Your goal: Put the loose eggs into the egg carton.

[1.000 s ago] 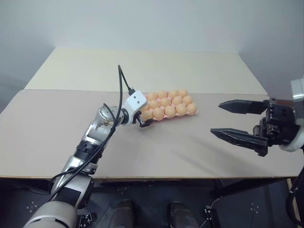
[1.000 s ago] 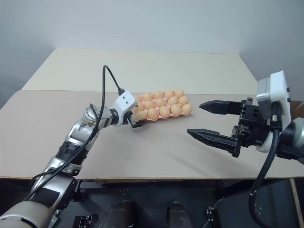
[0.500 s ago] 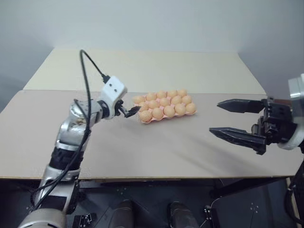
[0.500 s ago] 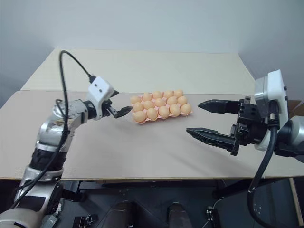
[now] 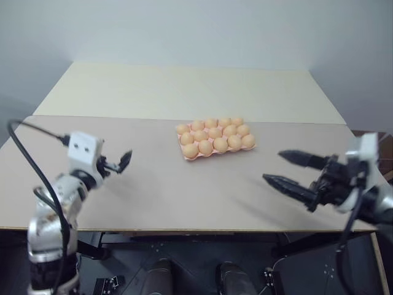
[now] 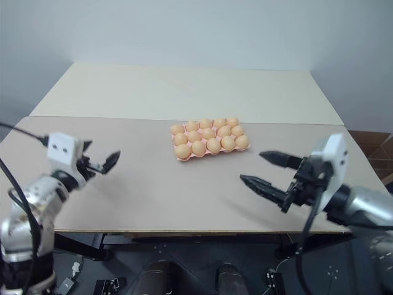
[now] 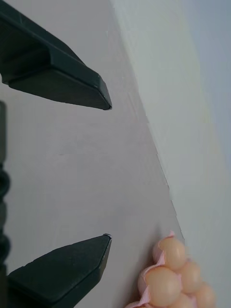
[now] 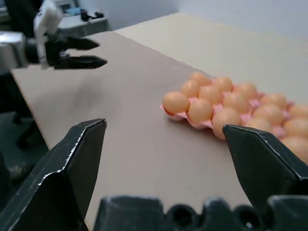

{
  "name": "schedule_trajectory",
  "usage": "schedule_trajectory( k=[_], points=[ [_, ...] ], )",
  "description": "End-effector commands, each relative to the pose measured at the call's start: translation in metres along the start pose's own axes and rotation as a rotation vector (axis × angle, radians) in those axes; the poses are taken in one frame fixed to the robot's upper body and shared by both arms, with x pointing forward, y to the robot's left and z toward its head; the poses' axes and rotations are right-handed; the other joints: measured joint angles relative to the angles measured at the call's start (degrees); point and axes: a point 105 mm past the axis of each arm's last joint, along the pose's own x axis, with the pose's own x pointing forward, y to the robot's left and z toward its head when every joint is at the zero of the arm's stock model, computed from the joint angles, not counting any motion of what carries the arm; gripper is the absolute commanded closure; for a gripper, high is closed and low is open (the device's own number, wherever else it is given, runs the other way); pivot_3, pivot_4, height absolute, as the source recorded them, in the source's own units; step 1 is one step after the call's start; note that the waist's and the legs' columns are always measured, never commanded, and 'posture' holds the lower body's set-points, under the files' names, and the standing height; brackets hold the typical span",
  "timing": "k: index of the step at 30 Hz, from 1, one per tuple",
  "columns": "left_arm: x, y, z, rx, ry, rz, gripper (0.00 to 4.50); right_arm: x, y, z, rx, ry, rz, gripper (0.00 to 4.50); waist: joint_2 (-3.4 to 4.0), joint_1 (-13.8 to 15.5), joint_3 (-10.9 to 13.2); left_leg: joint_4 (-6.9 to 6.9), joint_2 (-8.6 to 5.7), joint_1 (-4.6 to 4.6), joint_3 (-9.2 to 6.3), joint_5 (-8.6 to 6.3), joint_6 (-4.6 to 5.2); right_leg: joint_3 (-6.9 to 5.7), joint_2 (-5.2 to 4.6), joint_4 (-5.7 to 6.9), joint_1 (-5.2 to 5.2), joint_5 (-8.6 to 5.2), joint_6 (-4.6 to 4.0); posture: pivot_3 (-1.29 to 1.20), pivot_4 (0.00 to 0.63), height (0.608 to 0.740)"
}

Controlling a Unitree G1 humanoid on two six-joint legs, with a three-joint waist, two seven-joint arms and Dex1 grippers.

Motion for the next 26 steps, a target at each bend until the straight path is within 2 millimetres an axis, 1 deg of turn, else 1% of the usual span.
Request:
schedule_trajectory(
  k=[1,3,5,7,9,12,14,17,22,26],
  points=[
    [-0.014,-0.003,0.008,0.030,-0.103,0.110,0.02,0.002,-0.003,0.001,-0.116,-0.138,-0.165,0.00,-0.02,0.0,0.0,0.01,0.00,0.03,-0.01,0.00,0.00,0.00,0.00,0.04,0.03,0.00,0.00,0.00,0.150,0.740],
    [-0.019,-0.007,0.000,-0.010,-0.113,0.173,0.02,0.002,-0.006,-0.011,-0.072,-0.168,-0.225,0.00,0.01,-0.1,0.0,0.01,0.01,0.08,0.02,0.02,-0.03,0.01,0.02,0.05,0.03,0.02,-0.03,0.00,0.150,0.740],
    [-0.024,-0.013,-0.003,-0.016,-0.152,0.218,0.02,0.003,-0.013,-0.023,-0.035,-0.201,-0.329,0.00,-0.01,-0.1,-0.1,0.01,0.01,0.20,0.05,0.05,-0.05,0.03,0.00,0.07,0.13,0.05,-0.07,0.00,0.150,0.740],
    [-0.028,-0.016,-0.001,-0.037,-0.197,0.255,0.02,0.005,-0.014,-0.042,-0.075,-0.186,-0.388,0.00,0.00,-0.1,-0.1,0.01,0.06,0.32,0.09,0.07,-0.05,0.03,0.04,0.05,0.21,0.07,-0.19,0.00,0.150,0.740],
    [-0.029,-0.020,0.003,-0.052,-0.231,0.267,0.02,0.007,-0.015,-0.055,-0.087,-0.187,-0.431,0.00,0.01,-0.1,-0.1,0.01,0.07,0.37,0.14,0.07,-0.06,0.03,0.03,0.03,0.22,-0.07,-0.49,0.00,0.150,0.740],
    [-0.025,-0.030,0.010,-0.067,-0.273,0.270,0.02,0.010,-0.020,-0.068,-0.085,-0.194,-0.490,0.00,0.08,-0.3,-0.2,0.01,0.09,0.38,0.21,0.07,-0.05,0.06,0.04,0.05,0.19,-0.06,-0.52,0.00,0.150,0.740],
    [-0.023,-0.036,0.012,-0.047,-0.284,0.267,0.02,0.011,-0.021,-0.071,-0.089,-0.195,-0.494,0.00,0.10,-0.4,-0.2,0.01,0.08,0.38,0.27,0.07,-0.05,0.09,0.02,0.05,0.18,-0.05,-0.51,0.00,0.150,0.740],
    [-0.028,-0.038,0.014,-0.022,-0.296,0.271,0.02,0.009,-0.020,-0.067,-0.086,-0.202,-0.493,0.00,0.10,-0.7,-0.2,-0.01,0.09,0.38,0.27,0.07,-0.05,0.09,0.04,0.05,0.17,-0.04,-0.48,0.00,0.150,0.740],
    [-0.037,-0.033,0.009,-0.008,-0.278,0.324,0.02,-0.001,-0.022,-0.071,-0.099,-0.163,-0.511,0.00,0.12,-0.9,-0.2,-0.10,0.10,0.37,0.26,0.06,-0.05,0.09,0.05,0.03,0.14,-0.04,-0.42,0.00,0.150,0.740],
    [-0.038,-0.028,0.005,-0.010,-0.263,0.362,0.02,0.001,-0.027,-0.070,-0.074,-0.162,-0.529,0.00,0.12,-1.0,-0.2,-0.10,0.10,0.38,0.27,0.06,-0.06,0.09,0.03,0.03,0.14,-0.12,-0.57,0.00,0.150,0.740]
  ],
)
